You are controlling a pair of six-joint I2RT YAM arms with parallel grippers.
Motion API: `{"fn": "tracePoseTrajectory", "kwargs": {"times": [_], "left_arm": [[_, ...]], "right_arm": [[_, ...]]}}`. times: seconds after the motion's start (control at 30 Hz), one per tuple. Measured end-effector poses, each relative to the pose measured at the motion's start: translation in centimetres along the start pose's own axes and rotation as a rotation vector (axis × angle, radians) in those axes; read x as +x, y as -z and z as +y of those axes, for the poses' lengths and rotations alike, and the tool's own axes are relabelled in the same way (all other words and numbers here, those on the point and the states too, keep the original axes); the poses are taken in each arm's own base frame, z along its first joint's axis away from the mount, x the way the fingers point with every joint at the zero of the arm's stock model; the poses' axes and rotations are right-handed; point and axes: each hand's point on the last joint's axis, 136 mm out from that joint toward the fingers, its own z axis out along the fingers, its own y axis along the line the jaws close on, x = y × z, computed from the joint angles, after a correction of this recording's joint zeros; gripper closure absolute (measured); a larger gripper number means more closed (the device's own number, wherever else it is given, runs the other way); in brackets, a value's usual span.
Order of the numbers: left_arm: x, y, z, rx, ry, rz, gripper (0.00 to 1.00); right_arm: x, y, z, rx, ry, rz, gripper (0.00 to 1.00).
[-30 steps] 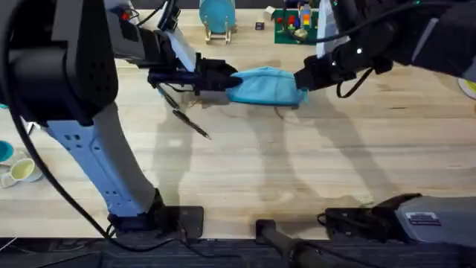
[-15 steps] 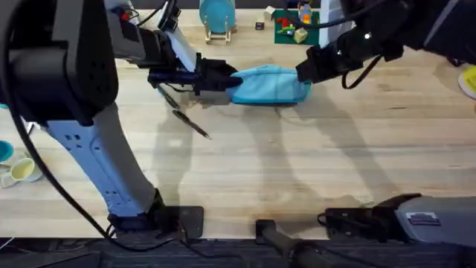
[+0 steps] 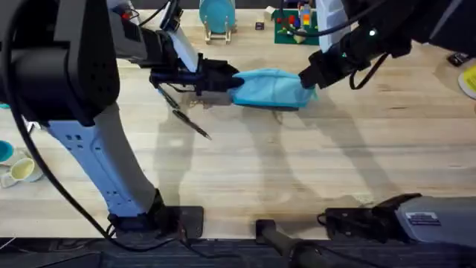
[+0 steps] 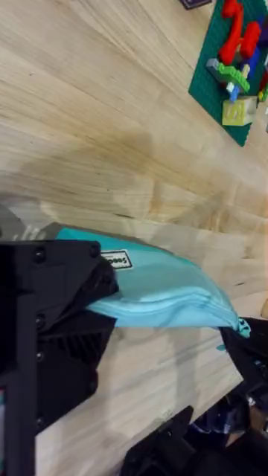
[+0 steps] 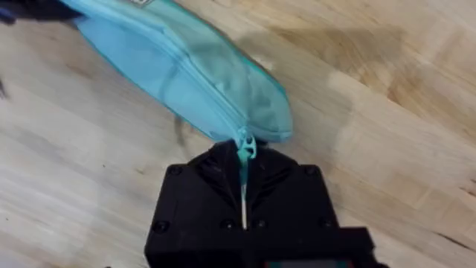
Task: Unzip the bag, pick up the pens from the table one at a time and place them inside, then zip the bag closed.
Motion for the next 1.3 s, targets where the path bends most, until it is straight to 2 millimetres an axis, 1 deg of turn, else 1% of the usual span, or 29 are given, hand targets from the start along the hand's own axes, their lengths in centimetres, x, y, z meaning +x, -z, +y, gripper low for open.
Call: {"fn": "tracePoseTrajectory", "kwargs": {"times": [0.23, 0.47, 0.6, 0.67, 0.77, 0.87, 0.93, 1.03, 1.1, 1.3], "left_arm": [[0.0, 0.0, 0.0, 0.0, 0.0, 0.0, 0.959], [0.0, -0.1, -0.1, 0.004, 0.004, 0.001, 0.959], [0.0, -0.2, -0.1, 0.006, 0.003, 0.002, 0.959], [0.0, -0.2, -0.1, 0.006, 0.003, 0.003, 0.959], [0.1, -0.1, -0.1, 0.002, 0.003, 0.006, 0.959], [0.1, 0.2, 0.1, -0.007, 0.005, 0.007, 0.959], [0.2, 0.4, 0.2, -0.012, 0.006, 0.006, 0.959], [0.2, 0.5, 0.3, -0.018, 0.01, 0.006, 0.959], [0.2, 0.6, 0.3, -0.02, 0.01, 0.006, 0.959], [0.2, 0.8, 0.4, -0.026, 0.011, 0.005, 0.959]], "right_arm": [[0.5, 0.2, 0.2, -0.008, 0.057, 0.023, 0.971], [0.0, 1.7, 0.3, -0.013, 0.067, 0.028, 0.971], [-0.2, 2.0, 0.4, -0.016, 0.081, 0.022, 0.971], [-0.5, 2.0, 0.5, -0.023, 0.091, 0.009, 0.971], [-1.8, 2.0, 0.7, -0.039, 0.097, -0.043, 0.971], [-3.1, 1.5, 0.7, -0.045, 0.107, -0.085, 0.971], [-4.0, 0.8, 0.7, -0.042, 0.116, -0.104, 0.971], [-5.0, -0.5, 1.2, -0.043, 0.139, -0.12, 0.971], [-5.3, -1.2, 2.0, -0.046, 0.16, -0.115, 0.971], [-5.1, -3.0, 4.3, -0.052, 0.223, -0.08, 0.972]]}}
